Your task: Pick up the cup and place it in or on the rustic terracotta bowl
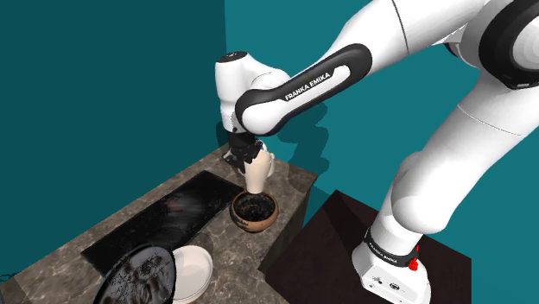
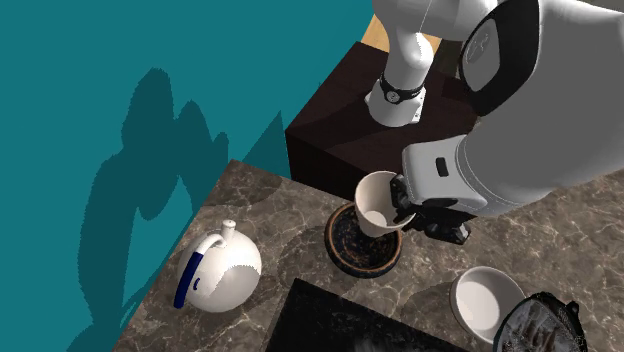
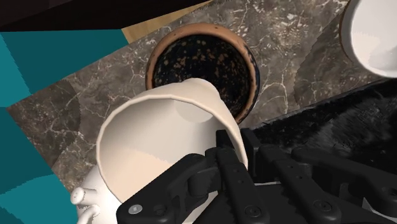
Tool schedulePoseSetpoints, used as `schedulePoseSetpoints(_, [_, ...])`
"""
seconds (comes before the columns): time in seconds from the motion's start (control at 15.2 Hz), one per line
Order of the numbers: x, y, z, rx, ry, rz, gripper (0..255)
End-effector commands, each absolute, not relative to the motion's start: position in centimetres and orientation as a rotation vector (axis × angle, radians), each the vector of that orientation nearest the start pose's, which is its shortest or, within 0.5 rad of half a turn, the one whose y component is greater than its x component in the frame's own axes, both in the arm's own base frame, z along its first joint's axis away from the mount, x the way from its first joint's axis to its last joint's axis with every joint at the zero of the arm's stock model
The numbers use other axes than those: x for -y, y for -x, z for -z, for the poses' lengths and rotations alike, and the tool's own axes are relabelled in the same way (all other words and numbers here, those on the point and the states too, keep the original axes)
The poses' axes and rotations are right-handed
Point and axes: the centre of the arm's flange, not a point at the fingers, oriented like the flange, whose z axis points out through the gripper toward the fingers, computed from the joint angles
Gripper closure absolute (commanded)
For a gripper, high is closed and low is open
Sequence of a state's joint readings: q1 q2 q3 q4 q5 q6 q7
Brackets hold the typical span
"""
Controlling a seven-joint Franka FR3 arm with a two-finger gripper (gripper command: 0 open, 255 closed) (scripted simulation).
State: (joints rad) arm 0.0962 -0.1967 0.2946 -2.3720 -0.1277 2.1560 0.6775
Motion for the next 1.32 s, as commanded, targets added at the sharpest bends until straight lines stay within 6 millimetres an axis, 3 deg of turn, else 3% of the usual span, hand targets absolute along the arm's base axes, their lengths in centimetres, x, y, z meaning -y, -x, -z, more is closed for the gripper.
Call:
schedulePoseSetpoints(0.0, [-17.5,-43.5,-38.6,-0.363,3.275,0.095,255])
schedulePoseSetpoints(0.92, [-17.5,-43.5,-31.3,-0.363,3.275,0.095,255])
schedulePoseSetpoints(1.25, [-17.5,-43.5,-31.3,-0.363,3.275,0.095,255])
